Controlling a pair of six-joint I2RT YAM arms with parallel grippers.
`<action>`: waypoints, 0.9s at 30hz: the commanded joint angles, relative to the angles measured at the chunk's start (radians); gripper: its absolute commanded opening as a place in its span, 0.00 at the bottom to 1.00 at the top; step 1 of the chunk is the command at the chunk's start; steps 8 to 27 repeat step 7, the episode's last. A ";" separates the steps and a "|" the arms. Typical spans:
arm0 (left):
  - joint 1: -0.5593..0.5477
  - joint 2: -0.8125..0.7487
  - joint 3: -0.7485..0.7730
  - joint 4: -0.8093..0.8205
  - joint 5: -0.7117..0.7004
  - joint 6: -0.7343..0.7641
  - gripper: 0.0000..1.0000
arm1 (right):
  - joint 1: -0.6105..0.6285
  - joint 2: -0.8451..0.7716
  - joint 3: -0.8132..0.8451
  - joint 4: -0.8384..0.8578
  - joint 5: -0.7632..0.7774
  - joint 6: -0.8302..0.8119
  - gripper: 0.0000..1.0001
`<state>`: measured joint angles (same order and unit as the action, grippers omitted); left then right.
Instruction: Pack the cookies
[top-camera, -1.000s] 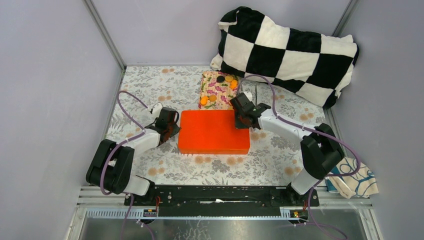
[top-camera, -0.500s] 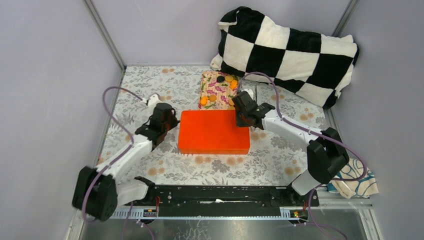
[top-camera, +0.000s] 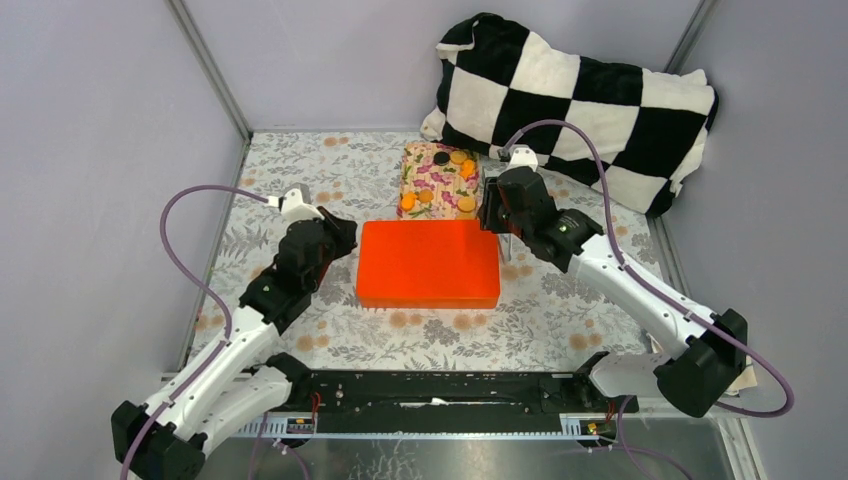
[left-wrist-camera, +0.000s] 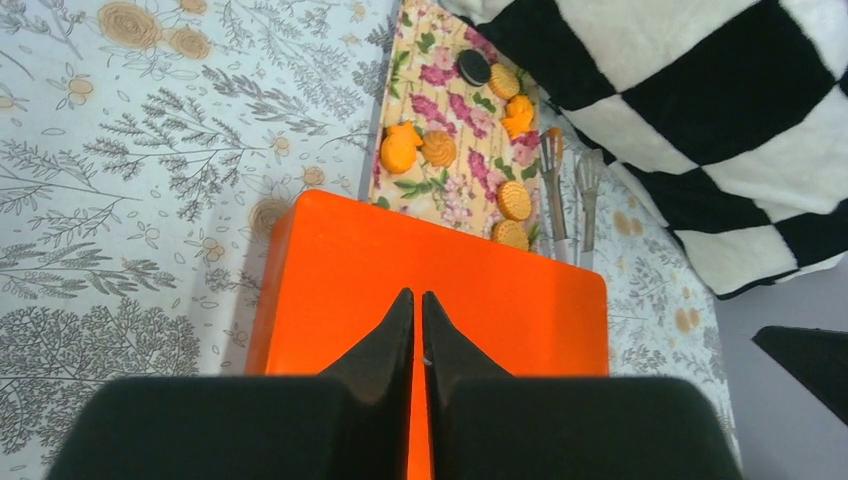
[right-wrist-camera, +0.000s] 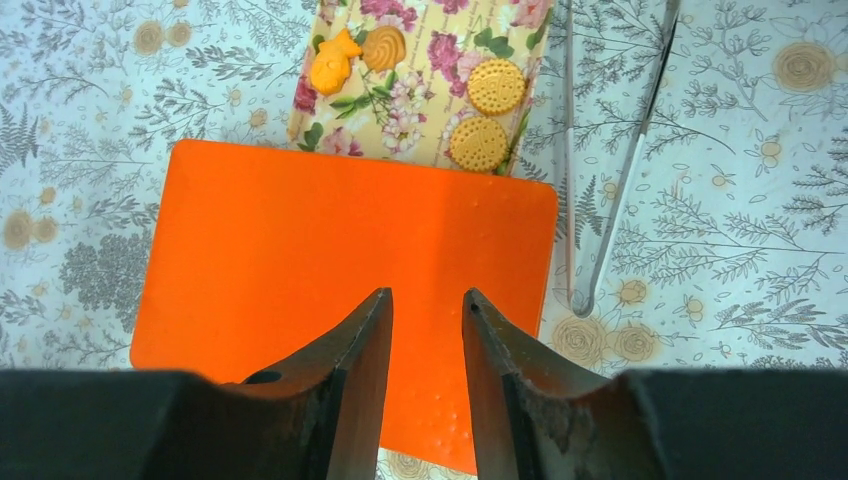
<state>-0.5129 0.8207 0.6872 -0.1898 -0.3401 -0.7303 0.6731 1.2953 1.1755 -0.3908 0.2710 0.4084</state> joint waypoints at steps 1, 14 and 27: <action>-0.007 0.029 -0.020 -0.005 -0.027 0.030 0.09 | -0.001 0.005 -0.013 -0.009 0.073 0.002 0.38; -0.010 0.046 -0.022 0.000 -0.025 0.027 0.09 | -0.002 0.012 -0.021 -0.004 0.072 -0.004 0.41; -0.010 0.046 -0.022 0.000 -0.025 0.027 0.09 | -0.002 0.012 -0.021 -0.004 0.072 -0.004 0.41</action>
